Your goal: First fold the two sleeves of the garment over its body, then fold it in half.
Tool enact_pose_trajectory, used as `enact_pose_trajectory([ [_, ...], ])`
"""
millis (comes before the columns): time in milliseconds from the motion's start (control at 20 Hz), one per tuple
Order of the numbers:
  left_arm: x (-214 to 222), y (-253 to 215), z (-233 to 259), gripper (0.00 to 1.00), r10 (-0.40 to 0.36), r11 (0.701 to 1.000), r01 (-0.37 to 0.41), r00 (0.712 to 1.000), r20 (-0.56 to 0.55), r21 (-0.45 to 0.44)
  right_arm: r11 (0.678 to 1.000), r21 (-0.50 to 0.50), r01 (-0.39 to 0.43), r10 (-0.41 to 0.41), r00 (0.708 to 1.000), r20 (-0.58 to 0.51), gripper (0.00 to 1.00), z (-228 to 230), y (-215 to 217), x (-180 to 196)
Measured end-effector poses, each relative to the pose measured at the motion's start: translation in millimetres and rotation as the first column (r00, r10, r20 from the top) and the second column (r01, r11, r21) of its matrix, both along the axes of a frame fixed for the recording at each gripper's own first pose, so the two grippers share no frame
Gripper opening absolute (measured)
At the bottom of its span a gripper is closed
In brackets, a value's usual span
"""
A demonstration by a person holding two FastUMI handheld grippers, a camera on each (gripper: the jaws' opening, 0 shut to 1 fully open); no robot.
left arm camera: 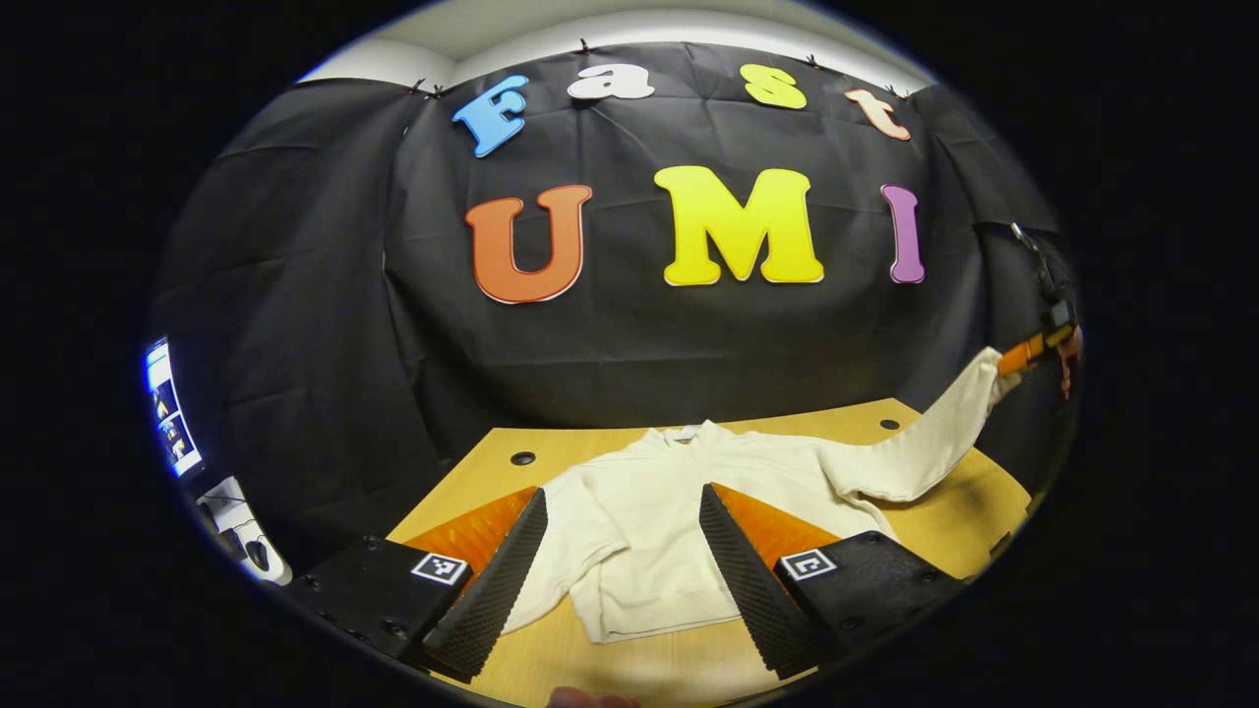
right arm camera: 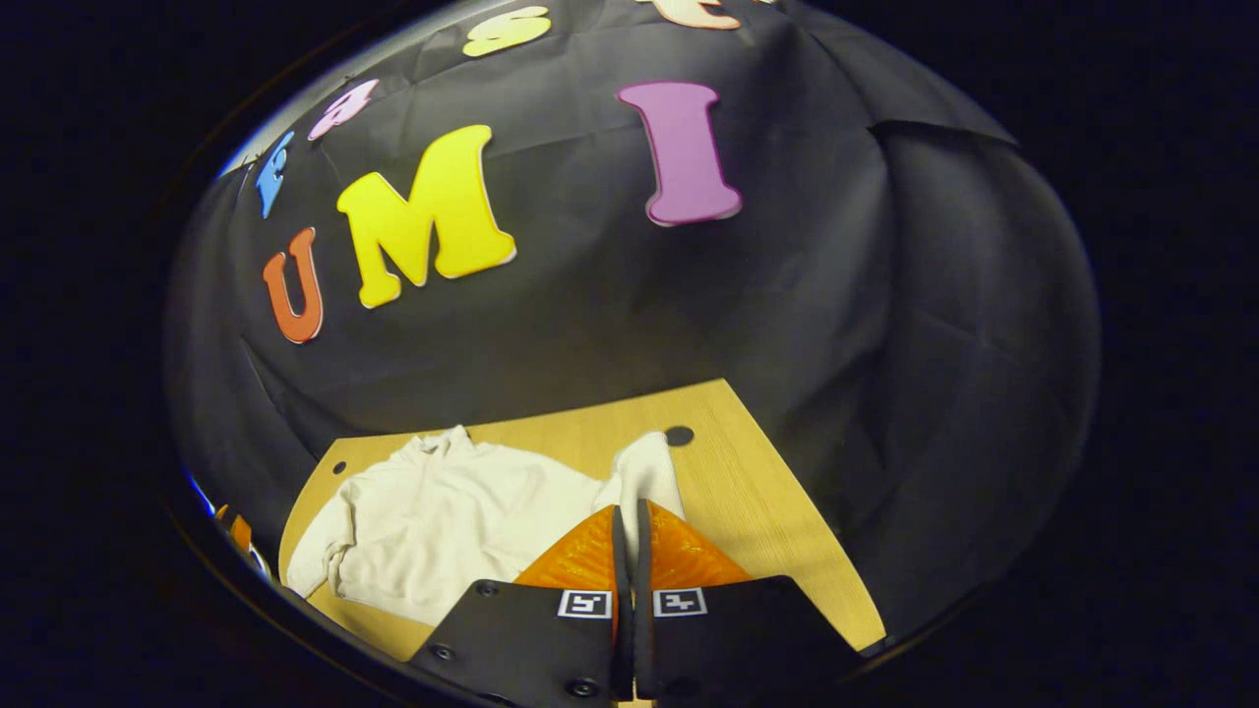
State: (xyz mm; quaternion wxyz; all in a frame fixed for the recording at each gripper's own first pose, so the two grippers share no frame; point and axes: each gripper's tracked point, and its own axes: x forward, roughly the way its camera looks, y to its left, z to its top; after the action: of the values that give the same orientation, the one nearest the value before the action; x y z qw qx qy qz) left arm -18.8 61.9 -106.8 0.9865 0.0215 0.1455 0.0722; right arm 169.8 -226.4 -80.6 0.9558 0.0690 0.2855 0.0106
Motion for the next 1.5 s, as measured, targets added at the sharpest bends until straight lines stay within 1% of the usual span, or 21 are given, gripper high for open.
enact_pose_trajectory([
  [100,-8,20,-3,0.99,0.035,0.999,-0.035,0.999,-0.002,-0.010,0.998,-0.017,-0.066,0.066,0.997,0.049,0.00,29,41,29],
  [250,-21,51,-6,0.99,0.097,0.995,-0.098,0.995,-0.011,-0.017,0.983,-0.053,-0.176,0.180,0.979,0.098,0.01,55,109,64],
  [350,-29,65,-7,0.99,0.123,0.992,-0.123,0.992,-0.011,-0.026,0.967,-0.055,-0.250,0.255,0.962,0.101,0.00,58,163,76],
  [400,-35,73,-8,0.99,0.136,0.990,-0.136,0.991,-0.015,-0.027,0.956,-0.052,-0.290,0.294,0.951,0.101,0.00,52,191,85],
  [500,-45,88,-8,0.99,0.160,0.987,-0.160,0.987,-0.019,-0.025,0.931,-0.049,-0.361,0.364,0.927,0.092,0.01,46,243,83],
  [650,-55,104,-14,0.99,0.185,0.982,-0.186,0.982,-0.032,-0.025,0.888,-0.057,-0.456,0.459,0.886,0.067,0.01,17,321,86],
  [850,-69,125,-17,0.99,0.202,0.979,-0.202,0.978,-0.049,0.008,0.835,-0.066,-0.547,0.549,0.836,0.018,0.00,-33,404,87],
  [900,-72,131,-18,0.99,0.207,0.978,-0.207,0.977,-0.052,0.018,0.815,-0.084,-0.573,0.575,0.818,0.003,0.01,-48,424,88],
  [1000,-77,139,-19,0.99,0.217,0.976,-0.216,0.975,-0.055,0.022,0.766,-0.129,-0.630,0.631,0.775,-0.039,0.01,-79,460,86],
  [1100,-79,144,-17,0.99,0.229,0.973,-0.229,0.972,-0.052,0.012,0.722,-0.145,-0.677,0.675,0.735,-0.066,0.01,-105,499,83],
  [1250,-81,151,-28,0.99,0.247,0.968,-0.248,0.967,-0.069,-0.018,0.665,-0.180,-0.725,0.718,0.687,-0.116,0.00,-150,548,80],
  [1300,-81,151,-30,0.99,0.248,0.968,-0.250,0.966,-0.078,-0.025,0.652,-0.195,-0.733,0.720,0.679,-0.144,0.00,-170,560,80],
  [1350,-81,152,-32,0.99,0.250,0.967,-0.253,0.965,-0.082,-0.028,0.647,-0.214,-0.732,0.715,0.680,-0.164,0.01,-189,571,82],
  [1400,-80,154,-34,0.99,0.251,0.967,-0.254,0.964,-0.089,-0.027,0.649,-0.217,-0.729,0.707,0.684,-0.180,0.01,-207,580,83],
  [1500,-78,160,-38,0.99,0.250,0.967,-0.253,0.963,-0.103,-0.017,0.669,-0.204,-0.714,0.683,0.700,-0.210,0.01,-235,588,82],
])
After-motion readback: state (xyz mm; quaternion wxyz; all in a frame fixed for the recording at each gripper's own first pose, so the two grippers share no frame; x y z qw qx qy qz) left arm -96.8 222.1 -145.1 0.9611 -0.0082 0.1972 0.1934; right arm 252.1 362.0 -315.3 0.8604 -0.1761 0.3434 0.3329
